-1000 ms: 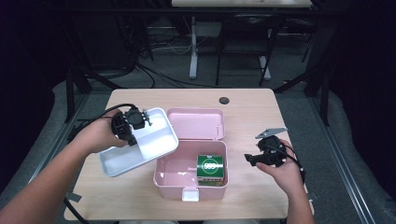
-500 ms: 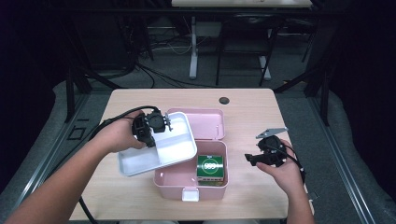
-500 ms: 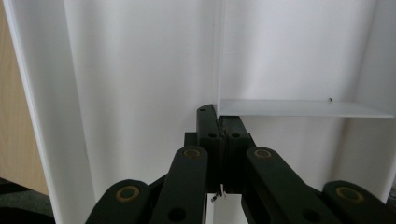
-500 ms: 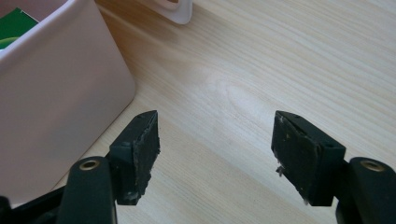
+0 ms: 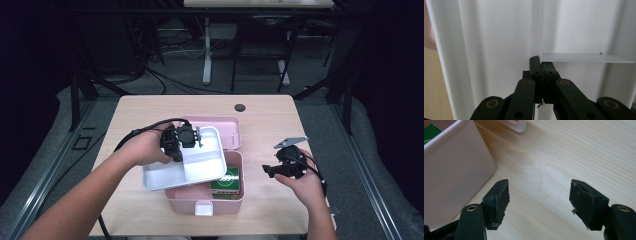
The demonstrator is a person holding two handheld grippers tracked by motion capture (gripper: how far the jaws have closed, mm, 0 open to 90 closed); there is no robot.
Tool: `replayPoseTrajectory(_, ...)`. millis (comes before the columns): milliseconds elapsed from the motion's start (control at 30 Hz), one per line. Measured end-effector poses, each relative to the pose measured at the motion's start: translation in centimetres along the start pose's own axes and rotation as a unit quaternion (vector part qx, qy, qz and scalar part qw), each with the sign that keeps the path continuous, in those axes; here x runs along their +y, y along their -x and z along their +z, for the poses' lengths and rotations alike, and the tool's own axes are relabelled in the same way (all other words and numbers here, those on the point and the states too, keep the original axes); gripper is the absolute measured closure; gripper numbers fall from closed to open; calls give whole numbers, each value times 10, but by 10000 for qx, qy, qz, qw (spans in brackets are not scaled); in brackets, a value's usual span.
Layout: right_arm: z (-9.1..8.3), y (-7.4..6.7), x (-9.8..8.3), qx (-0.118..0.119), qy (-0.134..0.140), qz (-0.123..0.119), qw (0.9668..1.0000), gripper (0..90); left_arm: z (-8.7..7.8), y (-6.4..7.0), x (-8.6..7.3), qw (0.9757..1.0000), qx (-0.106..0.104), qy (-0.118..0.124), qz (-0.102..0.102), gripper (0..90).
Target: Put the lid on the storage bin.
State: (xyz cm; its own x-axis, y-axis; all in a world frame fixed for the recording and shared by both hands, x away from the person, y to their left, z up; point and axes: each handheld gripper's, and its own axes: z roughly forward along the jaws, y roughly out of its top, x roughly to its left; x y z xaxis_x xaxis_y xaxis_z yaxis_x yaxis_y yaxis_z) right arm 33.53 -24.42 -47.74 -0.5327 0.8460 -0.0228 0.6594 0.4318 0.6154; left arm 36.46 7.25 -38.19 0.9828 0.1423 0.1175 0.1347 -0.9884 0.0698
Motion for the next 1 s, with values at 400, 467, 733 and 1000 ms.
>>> replayPoseTrajectory(400,1,1,-1,8,-2,6,10000,320,10,14,31,9987,-53,33,497,894)
replayPoseTrajectory(467,1,1,-1,0,-2,5,10000,320,12,16,36,9984,-64,37,566,894)
replayPoseTrajectory(733,0,2,-1,-33,20,33,10000,320,20,23,48,9968,-131,-12,787,894)
replayPoseTrajectory(1000,0,2,-1,-27,-5,27,10000,320,27,25,50,9964,-176,-77,821,894)
